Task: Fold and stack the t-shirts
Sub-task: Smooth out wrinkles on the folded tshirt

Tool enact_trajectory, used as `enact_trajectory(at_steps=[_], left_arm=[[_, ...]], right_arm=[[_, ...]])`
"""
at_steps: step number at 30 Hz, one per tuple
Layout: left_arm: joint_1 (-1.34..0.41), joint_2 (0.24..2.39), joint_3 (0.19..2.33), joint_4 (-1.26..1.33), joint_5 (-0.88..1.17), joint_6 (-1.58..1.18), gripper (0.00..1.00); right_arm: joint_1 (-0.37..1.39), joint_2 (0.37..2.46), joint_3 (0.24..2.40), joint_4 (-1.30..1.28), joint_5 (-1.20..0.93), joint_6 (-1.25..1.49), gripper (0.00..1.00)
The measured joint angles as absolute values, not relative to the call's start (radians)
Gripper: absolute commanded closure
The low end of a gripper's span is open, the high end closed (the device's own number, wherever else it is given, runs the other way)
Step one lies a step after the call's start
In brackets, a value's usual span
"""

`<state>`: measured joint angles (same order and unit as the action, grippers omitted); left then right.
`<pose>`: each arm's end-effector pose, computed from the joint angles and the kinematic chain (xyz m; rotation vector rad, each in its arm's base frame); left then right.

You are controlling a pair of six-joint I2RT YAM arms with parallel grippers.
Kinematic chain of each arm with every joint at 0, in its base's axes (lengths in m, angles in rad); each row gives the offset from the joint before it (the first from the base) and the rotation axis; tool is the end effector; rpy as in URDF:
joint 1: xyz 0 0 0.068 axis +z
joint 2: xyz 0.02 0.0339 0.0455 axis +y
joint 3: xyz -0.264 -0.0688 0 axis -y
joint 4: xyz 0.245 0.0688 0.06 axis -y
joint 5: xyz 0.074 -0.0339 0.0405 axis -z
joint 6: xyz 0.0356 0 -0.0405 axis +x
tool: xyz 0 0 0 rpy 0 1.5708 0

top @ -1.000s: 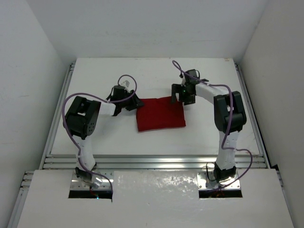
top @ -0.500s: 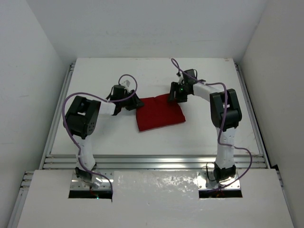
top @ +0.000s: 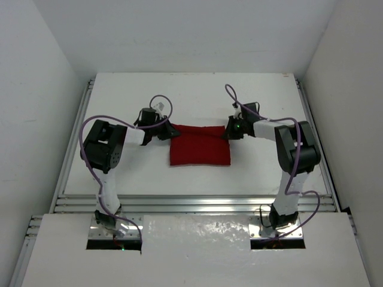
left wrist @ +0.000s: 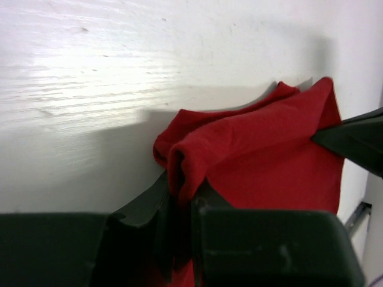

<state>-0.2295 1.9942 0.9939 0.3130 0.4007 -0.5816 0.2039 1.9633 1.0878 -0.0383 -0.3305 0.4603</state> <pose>0.3803 -0.1031 0.1126 -0.1882 2.3386 -0.8715 0.3793 0.0902 0.1225 0.1817 2.5395 0.6832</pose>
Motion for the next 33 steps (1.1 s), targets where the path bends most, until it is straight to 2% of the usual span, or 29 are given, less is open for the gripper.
enact_trajectory(at_steps=[4, 7, 8, 9, 11, 12, 13, 15, 17, 20, 21, 25, 26, 31, 32, 33], left_arm=[[-0.230, 2.015, 0.994, 0.349, 0.454, -0.587, 1.00], [-0.230, 2.024, 0.993, 0.368, 0.469, -0.593, 1.00], [-0.230, 2.026, 0.993, 0.376, 0.474, -0.596, 0.90], [-0.229, 2.028, 0.993, 0.379, 0.477, -0.598, 0.82], [-0.229, 2.029, 0.993, 0.383, 0.484, -0.602, 0.78], [-0.228, 2.029, 0.993, 0.385, 0.489, -0.605, 0.76], [-0.227, 2.029, 0.993, 0.387, 0.495, -0.607, 0.66], [-0.225, 2.028, 0.997, 0.393, 0.513, -0.612, 0.60], [-0.224, 2.027, 1.011, 0.381, 0.516, -0.611, 0.50], [-0.222, 2.020, 1.035, 0.350, 0.506, -0.607, 0.42], [-0.221, 2.017, 1.043, 0.335, 0.496, -0.606, 0.34], [-0.221, 1.990, 1.075, 0.246, 0.423, -0.597, 0.26], [-0.220, 1.983, 1.081, 0.225, 0.402, -0.595, 0.25], [-0.219, 1.956, 1.082, 0.165, 0.331, -0.584, 0.26], [-0.219, 1.956, 1.083, 0.163, 0.327, -0.583, 0.27], [-0.219, 1.956, 1.085, 0.158, 0.325, -0.583, 0.28]], right_arm=[[0.175, 1.909, 0.971, 0.039, -0.358, 0.507, 0.98], [0.170, 1.913, 0.968, 0.052, -0.367, 0.532, 0.88], [0.168, 1.914, 0.968, 0.055, -0.369, 0.537, 0.85], [0.168, 1.915, 0.968, 0.057, -0.371, 0.543, 0.76], [0.165, 1.916, 0.968, 0.061, -0.374, 0.550, 0.73], [0.165, 1.916, 0.969, 0.062, -0.377, 0.550, 0.67], [0.163, 1.916, 0.974, 0.057, -0.381, 0.550, 0.62], [0.160, 1.916, 0.994, 0.034, -0.382, 0.546, 0.54], [0.157, 1.919, 1.034, -0.019, -0.367, 0.535, 0.53], [0.152, 1.920, 1.090, -0.093, -0.340, 0.519, 0.50], [0.152, 1.920, 1.111, -0.120, -0.328, 0.515, 0.48], [0.151, 1.920, 1.182, -0.198, -0.279, 0.492, 0.44], [0.151, 1.920, 1.193, -0.212, -0.271, 0.488, 0.34], [0.150, 1.919, 1.202, -0.253, -0.274, 0.468, 0.36], [0.150, 1.919, 1.203, -0.265, -0.273, 0.469, 0.42], [0.150, 1.919, 1.203, -0.279, -0.273, 0.469, 0.43]])
